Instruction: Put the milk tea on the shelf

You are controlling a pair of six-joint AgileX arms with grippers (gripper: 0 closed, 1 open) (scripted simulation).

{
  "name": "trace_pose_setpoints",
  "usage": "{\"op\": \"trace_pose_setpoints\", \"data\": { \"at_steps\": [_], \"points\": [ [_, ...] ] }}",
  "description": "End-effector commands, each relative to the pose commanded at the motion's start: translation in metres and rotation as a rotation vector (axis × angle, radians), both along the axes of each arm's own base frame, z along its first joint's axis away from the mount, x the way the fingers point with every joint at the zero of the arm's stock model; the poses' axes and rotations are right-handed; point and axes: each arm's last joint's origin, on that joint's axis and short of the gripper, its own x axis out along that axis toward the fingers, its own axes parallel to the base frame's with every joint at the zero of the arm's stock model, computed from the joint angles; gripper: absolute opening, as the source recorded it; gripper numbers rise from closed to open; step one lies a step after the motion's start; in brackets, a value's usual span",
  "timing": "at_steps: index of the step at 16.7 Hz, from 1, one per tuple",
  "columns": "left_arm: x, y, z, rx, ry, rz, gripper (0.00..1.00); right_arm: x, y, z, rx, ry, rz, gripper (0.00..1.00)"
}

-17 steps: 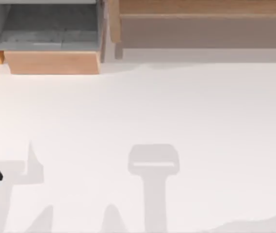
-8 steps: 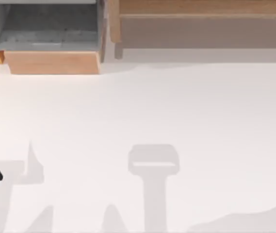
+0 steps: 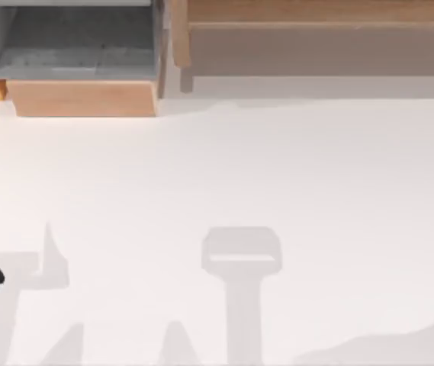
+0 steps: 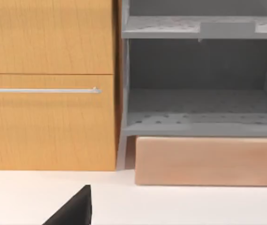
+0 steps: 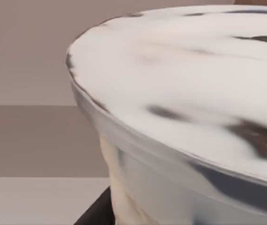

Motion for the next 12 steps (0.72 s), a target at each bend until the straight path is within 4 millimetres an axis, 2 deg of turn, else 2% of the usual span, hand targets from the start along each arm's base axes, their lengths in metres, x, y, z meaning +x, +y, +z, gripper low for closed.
{"op": "trace_pose_setpoints", "data": {
  "at_steps": [3,12],
  "points": [
    [0.0,0.0,0.0,0.0,0.0,0.0,1.0,0.0,0.0,0.0,0.0,0.0,0.0,0.02],
    [0.0,0.0,0.0,0.0,0.0,0.0,1.0,-0.0005,-0.0008,0.0004,0.001,-0.001,-0.003,0.0]
  ]
}}
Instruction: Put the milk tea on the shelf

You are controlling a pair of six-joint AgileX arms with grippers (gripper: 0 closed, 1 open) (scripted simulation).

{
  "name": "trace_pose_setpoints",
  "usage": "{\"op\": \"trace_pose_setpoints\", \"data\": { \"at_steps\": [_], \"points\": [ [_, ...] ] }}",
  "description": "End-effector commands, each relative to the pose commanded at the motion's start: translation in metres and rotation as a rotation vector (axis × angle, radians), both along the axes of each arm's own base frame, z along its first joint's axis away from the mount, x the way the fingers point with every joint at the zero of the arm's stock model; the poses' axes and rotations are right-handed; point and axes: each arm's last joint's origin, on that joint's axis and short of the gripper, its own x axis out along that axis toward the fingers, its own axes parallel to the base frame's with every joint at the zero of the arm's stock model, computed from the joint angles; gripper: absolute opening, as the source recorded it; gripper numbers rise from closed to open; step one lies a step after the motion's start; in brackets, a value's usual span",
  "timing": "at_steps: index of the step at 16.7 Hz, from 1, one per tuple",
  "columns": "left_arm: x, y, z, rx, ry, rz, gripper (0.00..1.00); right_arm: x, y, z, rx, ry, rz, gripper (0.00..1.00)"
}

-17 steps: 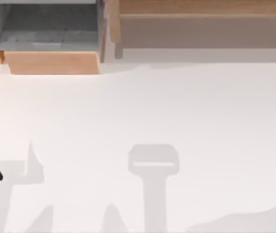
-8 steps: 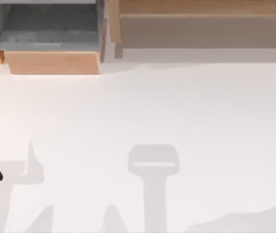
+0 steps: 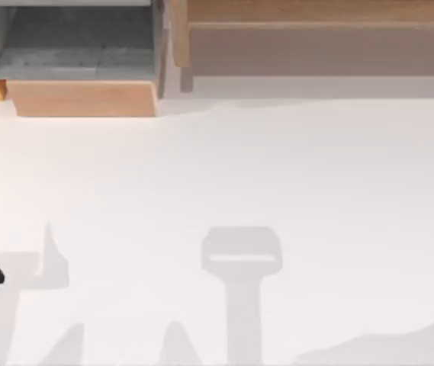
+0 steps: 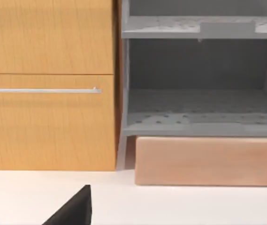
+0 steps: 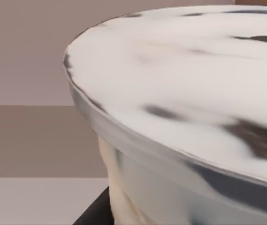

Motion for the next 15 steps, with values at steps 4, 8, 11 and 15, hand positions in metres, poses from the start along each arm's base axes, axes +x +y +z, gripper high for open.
{"op": "trace_pose_setpoints", "data": {
  "at_steps": [4,8,11,15],
  "points": [
    [0.0,0.0,0.0,0.0,0.0,0.0,1.0,0.0,0.0,0.008,0.001,0.001,0.0,0.0],
    [0.0,0.0,0.0,0.0,0.0,0.0,1.0,0.0,0.0,0.009,0.002,0.001,0.0,0.0],
    [0.0,0.0,0.0,0.0,0.0,0.0,1.0,0.003,-0.005,0.024,-0.024,-0.045,-0.02,0.0],
    [0.0,0.0,0.0,0.0,0.0,0.0,1.0,0.0,-0.016,0.067,-0.072,-0.129,-0.11,0.0]
  ]
}}
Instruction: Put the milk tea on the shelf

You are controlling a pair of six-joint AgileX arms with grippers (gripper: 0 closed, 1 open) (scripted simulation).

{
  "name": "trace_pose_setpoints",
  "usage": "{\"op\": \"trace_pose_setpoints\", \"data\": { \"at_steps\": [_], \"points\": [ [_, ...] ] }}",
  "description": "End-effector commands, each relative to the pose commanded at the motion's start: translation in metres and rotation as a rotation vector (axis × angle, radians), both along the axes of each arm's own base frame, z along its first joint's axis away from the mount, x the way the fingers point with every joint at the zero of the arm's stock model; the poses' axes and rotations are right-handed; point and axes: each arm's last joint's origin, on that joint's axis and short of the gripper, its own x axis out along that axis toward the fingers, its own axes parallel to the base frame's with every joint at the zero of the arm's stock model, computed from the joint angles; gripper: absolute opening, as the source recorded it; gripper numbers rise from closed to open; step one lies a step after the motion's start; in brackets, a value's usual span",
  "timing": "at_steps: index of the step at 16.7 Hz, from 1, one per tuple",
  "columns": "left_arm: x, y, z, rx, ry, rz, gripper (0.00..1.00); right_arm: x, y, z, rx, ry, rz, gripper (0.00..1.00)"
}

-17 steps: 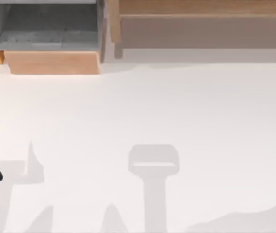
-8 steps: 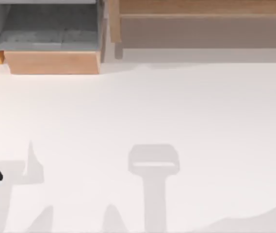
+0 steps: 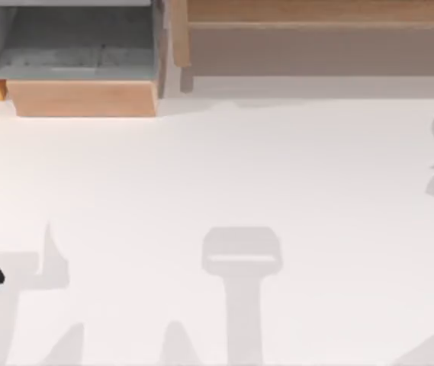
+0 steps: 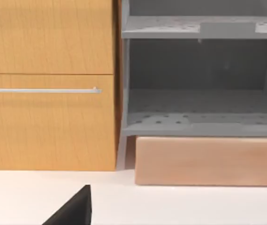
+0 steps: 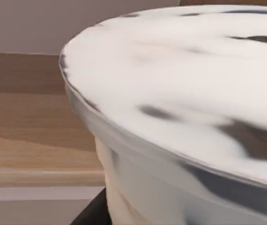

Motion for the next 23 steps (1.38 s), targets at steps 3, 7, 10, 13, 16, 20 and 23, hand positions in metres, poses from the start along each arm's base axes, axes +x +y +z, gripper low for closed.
{"op": "trace_pose_setpoints", "data": {
  "at_steps": [3,7,10,13,16,20,23],
  "points": [
    [0.0,0.0,0.0,0.0,0.0,0.0,1.0,-0.001,0.002,0.033,-0.012,-0.037,-0.062,0.0],
    [0.0,0.0,0.0,0.0,0.0,0.0,1.0,0.012,0.03,0.07,0.004,-0.047,-0.084,0.0],
    [0.0,0.0,0.0,0.0,0.0,0.0,1.0,0.028,0.065,0.089,0.03,-0.02,-0.058,0.0],
    [0.0,0.0,0.0,0.0,0.0,0.0,1.0,0.044,0.109,0.103,0.054,0.027,-0.014,0.0],
    [0.0,0.0,0.0,0.0,0.0,0.0,1.0,0.056,0.154,0.113,0.069,0.081,0.035,0.0],
    [0.0,0.0,0.0,0.0,0.0,0.0,1.0,0.063,0.205,0.124,0.072,0.136,0.089,0.0],
    [0.0,0.0,0.0,0.0,0.0,0.0,1.0,0.064,0.227,0.136,0.072,0.14,0.107,0.0]
  ]
}}
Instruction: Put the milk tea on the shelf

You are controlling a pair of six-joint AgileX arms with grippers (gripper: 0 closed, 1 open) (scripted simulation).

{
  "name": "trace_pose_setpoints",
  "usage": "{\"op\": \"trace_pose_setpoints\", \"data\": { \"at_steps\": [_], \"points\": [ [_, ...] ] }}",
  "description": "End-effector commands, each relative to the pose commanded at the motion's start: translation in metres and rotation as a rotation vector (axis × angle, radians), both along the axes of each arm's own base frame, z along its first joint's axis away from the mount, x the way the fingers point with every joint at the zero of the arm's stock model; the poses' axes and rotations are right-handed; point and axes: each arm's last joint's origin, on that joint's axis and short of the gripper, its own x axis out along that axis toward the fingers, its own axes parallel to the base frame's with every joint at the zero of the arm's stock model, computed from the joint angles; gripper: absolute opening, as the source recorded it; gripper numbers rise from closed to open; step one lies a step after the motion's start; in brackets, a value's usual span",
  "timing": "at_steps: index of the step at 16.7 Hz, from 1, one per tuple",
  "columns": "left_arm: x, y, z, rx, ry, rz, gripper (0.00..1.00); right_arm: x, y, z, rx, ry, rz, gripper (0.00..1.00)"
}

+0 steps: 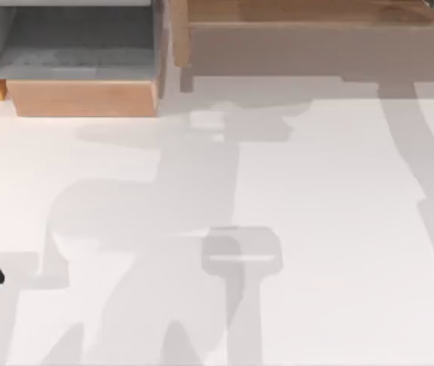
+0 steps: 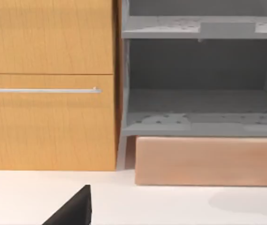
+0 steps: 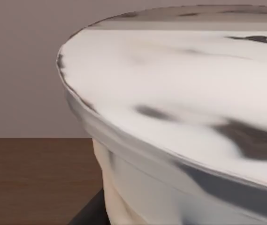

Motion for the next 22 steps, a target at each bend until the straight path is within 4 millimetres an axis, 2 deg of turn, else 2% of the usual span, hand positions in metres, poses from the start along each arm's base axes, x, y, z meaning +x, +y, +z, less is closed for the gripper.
{"op": "trace_pose_setpoints", "data": {
  "at_steps": [3,9,16,20,22],
  "points": [
    [0.0,0.0,0.0,0.0,0.0,0.0,1.0,0.0,0.004,0.007,0.002,-0.012,-0.001,0.0],
    [0.0,0.0,0.0,0.0,0.0,0.0,1.0,0.005,0.003,0.004,0.003,-0.014,-0.003,0.0],
    [0.0,0.0,0.0,0.0,0.0,0.0,1.0,0.037,0.004,-0.024,0.002,-0.007,-0.001,0.0],
    [0.0,0.0,0.0,0.0,0.0,0.0,1.0,0.039,0.004,-0.024,0.002,-0.012,-0.001,0.0],
    [0.0,0.0,0.0,0.0,0.0,0.0,1.0,0.039,0.004,-0.024,0.002,-0.012,-0.001,0.15]
  ]
}}
